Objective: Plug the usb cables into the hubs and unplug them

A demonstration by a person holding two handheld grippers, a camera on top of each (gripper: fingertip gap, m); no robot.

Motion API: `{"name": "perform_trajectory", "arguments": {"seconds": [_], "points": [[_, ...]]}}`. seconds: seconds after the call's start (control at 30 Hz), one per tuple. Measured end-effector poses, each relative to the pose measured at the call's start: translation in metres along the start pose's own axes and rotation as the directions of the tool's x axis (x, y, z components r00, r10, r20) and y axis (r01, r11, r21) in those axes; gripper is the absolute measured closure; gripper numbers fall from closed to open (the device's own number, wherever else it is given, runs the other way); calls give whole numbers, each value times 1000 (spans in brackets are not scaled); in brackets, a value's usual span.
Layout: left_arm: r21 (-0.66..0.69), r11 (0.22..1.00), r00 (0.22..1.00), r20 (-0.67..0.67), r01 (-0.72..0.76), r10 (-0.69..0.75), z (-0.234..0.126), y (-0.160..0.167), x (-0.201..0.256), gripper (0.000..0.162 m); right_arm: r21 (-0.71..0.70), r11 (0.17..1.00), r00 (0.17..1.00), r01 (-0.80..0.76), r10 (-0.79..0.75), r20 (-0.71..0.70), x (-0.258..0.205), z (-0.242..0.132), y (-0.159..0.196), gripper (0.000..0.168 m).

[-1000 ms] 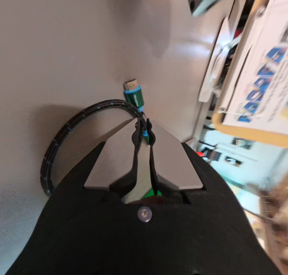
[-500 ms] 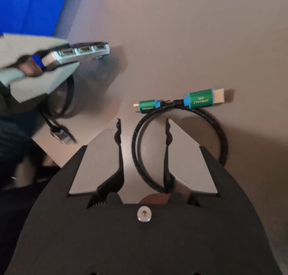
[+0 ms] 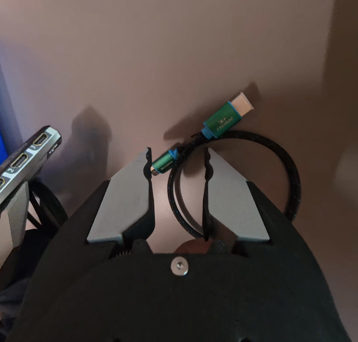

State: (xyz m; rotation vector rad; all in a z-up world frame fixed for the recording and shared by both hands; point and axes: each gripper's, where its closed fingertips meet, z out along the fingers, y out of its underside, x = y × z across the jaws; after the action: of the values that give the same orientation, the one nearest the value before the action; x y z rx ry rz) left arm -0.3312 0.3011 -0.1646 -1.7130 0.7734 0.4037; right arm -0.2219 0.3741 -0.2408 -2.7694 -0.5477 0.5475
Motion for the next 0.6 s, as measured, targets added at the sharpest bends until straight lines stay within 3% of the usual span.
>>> {"name": "perform_trajectory", "arguments": {"seconds": [0.2, 0.27, 0.33, 0.4, 0.6], "points": [[9, 1000, 1000, -3, 10, -10, -3, -3, 1, 145, 5, 994, 989, 105, -104, -110, -5, 8, -3, 123], [5, 1000, 1000, -1, -1, 1, -3, -3, 1, 145, -15, 986, 978, 165, -166, -128, -6, 9, -1, 139], [1, 1000, 1000, 2, 1, -1, -3, -2, 0, 145, -37, 978, 977, 206, -208, -47, -16, 12, 2, 155], [-7, 1000, 1000, -2, 22, -22, -3, 1, -1, 145, -29, 968, 968, 248, -246, 54, -30, 15, 2, 159], [-8, 990, 982, -126, 139, -138, -2, 5, 8, 145, 227, 964, 865, 137, -228, 448, -73, -8, -22, 160]]}}
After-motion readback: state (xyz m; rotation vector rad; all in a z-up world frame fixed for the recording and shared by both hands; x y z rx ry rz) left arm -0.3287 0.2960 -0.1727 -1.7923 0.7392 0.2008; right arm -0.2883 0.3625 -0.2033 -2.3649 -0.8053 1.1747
